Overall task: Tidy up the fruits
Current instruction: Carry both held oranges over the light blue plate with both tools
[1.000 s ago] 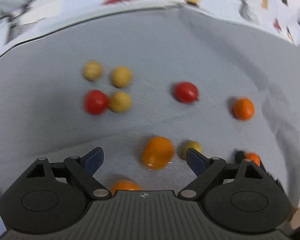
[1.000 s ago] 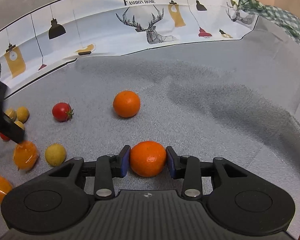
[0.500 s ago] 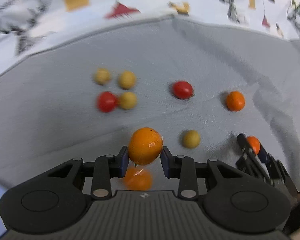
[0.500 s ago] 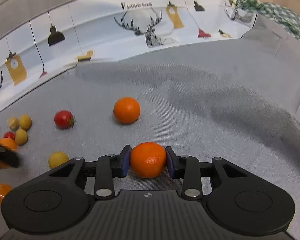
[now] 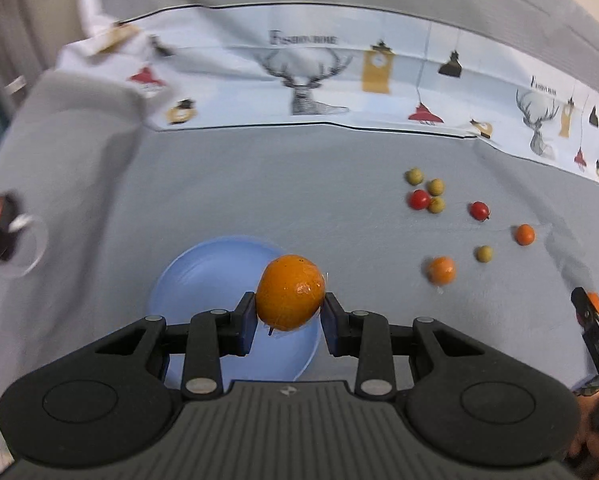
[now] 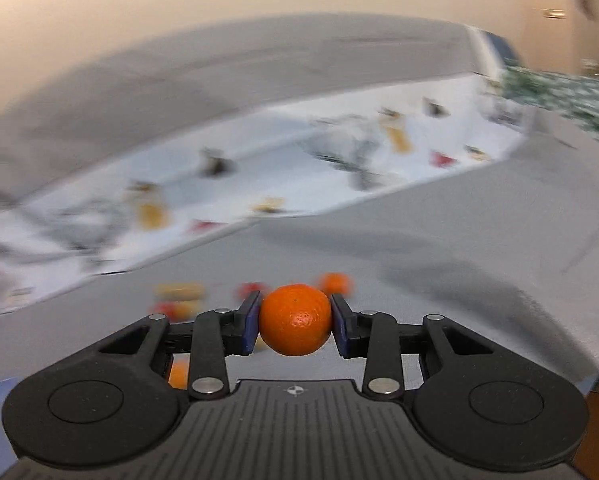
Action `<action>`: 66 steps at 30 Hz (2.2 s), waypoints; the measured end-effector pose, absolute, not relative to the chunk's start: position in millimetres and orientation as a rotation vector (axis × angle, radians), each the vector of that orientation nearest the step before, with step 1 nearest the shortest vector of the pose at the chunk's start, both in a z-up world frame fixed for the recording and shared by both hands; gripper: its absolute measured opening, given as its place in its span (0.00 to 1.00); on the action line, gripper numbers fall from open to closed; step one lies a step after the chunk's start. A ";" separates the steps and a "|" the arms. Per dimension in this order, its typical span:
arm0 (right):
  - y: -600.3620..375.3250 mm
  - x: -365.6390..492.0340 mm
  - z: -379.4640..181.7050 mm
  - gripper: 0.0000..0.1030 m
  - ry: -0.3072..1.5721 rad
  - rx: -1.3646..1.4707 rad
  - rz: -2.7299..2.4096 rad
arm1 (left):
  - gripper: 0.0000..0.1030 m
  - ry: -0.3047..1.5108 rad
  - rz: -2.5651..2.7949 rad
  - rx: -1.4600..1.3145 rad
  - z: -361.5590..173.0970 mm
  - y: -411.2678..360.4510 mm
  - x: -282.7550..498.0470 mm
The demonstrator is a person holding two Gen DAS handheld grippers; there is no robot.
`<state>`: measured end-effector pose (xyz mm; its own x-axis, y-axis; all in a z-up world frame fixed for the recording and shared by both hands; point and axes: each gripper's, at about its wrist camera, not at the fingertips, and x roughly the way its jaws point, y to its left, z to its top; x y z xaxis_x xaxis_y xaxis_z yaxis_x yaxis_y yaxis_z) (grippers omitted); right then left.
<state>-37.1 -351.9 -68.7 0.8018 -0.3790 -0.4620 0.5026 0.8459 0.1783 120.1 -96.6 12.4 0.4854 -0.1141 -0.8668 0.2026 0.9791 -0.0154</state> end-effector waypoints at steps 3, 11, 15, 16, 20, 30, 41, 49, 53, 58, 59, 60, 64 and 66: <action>-307.7 -62.6 -42.2 0.37 0.433 0.314 -0.313 | 0.37 1.044 -0.199 0.043 21.7 -63.7 88.8; -197.2 -94.1 -6.7 0.37 0.523 0.297 0.038 | 0.37 0.970 -0.216 -0.058 37.4 7.7 10.0; -153.7 -103.5 -2.0 0.37 0.561 0.212 0.102 | 0.36 0.939 -0.229 -0.101 35.2 34.1 -18.8; -145.7 -104.7 -0.6 0.37 0.568 0.193 0.109 | 0.36 0.937 -0.229 -0.112 33.8 40.3 -22.9; -120.0 -112.5 6.8 0.37 0.577 0.131 0.116 | 0.36 0.925 -0.227 -0.148 28.6 61.0 -33.5; -98.7 -99.7 10.5 0.37 0.595 0.047 0.108 | 0.36 0.872 -0.208 -0.157 32.0 82.0 -31.7; -98.8 -90.8 4.6 0.37 0.622 0.033 0.104 | 0.36 0.900 -0.191 -0.133 28.1 73.3 -15.2; -106.8 -83.0 0.3 0.37 0.620 0.054 0.080 | 0.36 0.905 -0.183 -0.102 27.7 62.2 3.2; -111.0 -74.6 -4.0 0.37 0.630 0.071 0.068 | 0.37 0.913 -0.180 -0.095 25.3 57.4 12.8; -117.2 -61.3 -10.0 0.37 0.630 0.090 0.045 | 0.36 0.934 -0.178 -0.089 19.5 50.6 29.6; -118.2 -58.0 -11.6 0.37 0.632 0.093 0.042 | 0.36 0.938 -0.178 -0.088 18.0 49.0 33.7; -119.6 -53.8 -13.4 0.37 0.636 0.096 0.039 | 0.36 0.942 -0.180 -0.086 16.2 47.1 38.0; -122.9 -36.7 -21.5 0.37 0.650 0.104 0.033 | 0.37 0.963 -0.179 -0.069 6.0 38.1 56.3; -124.0 -27.0 -27.3 0.37 0.664 0.106 0.034 | 0.37 0.976 -0.173 -0.061 -1.1 34.2 66.2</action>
